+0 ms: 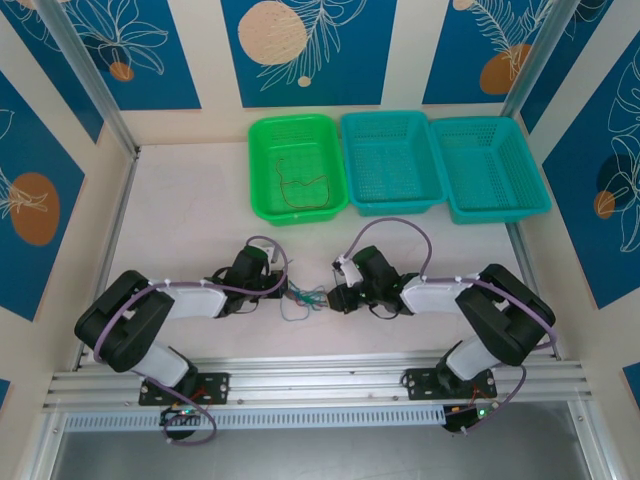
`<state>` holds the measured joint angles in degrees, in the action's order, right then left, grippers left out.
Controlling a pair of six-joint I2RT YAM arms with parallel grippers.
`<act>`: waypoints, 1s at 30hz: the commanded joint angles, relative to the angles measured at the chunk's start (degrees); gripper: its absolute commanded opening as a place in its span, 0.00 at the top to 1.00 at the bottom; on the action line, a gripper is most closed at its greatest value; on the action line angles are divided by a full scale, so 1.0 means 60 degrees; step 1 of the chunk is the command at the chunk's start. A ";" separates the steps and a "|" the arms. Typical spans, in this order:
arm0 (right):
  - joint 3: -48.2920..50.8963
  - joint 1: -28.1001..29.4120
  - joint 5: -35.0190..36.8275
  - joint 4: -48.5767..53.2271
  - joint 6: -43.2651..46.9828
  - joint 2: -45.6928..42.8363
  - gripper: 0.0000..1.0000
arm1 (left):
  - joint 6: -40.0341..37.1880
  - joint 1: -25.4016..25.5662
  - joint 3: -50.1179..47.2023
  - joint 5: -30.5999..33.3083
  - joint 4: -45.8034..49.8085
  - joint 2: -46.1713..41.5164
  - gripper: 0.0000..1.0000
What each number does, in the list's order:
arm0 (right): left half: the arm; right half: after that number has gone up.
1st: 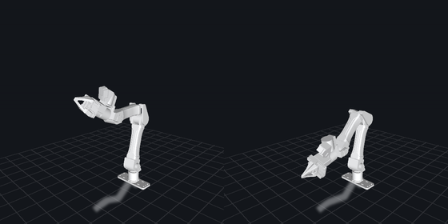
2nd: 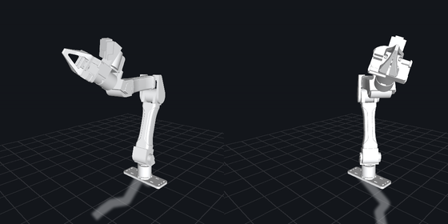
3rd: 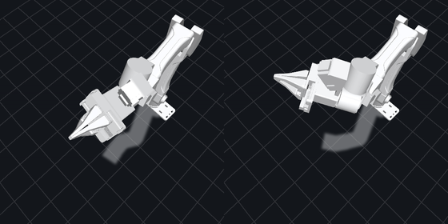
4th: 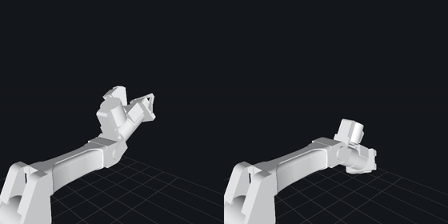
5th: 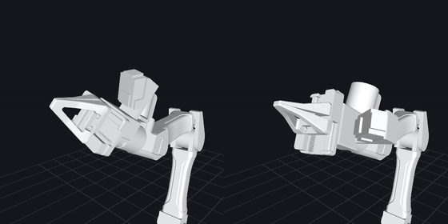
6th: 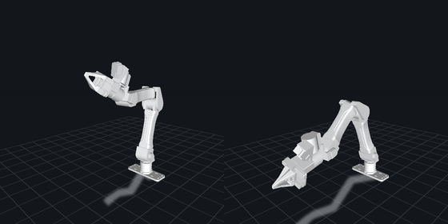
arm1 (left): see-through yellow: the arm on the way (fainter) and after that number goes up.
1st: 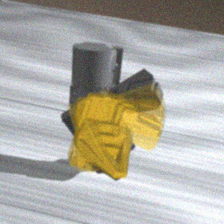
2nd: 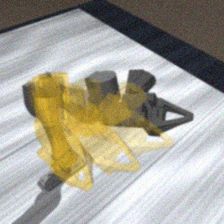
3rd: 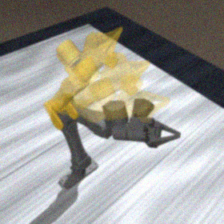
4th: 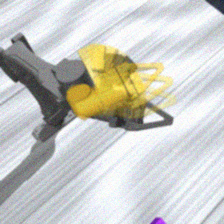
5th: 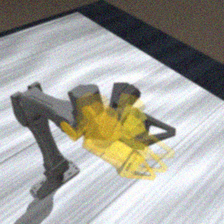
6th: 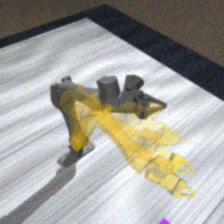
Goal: Untangle the cables
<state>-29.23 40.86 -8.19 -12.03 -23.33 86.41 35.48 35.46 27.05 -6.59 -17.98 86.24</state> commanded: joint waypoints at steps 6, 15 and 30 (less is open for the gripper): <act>0.0117 -0.0099 0.0017 -0.0617 -0.0273 -0.0278 0.98 | -0.0147 -0.0090 -0.0205 0.1039 0.1043 -0.0001 1.00; 0.0805 -0.0724 0.1090 0.0248 -0.1007 -0.1278 1.00 | 0.0055 -0.0767 -0.0439 0.2545 0.2387 -0.0856 1.00; 0.1090 -0.1832 0.0310 0.0893 -0.1188 -0.3020 1.00 | -0.1191 -0.1316 -0.0905 0.1115 0.1683 -0.2346 0.68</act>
<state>-20.88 28.80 -2.44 -8.64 -31.75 69.04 31.59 27.53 22.35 3.99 -6.22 74.22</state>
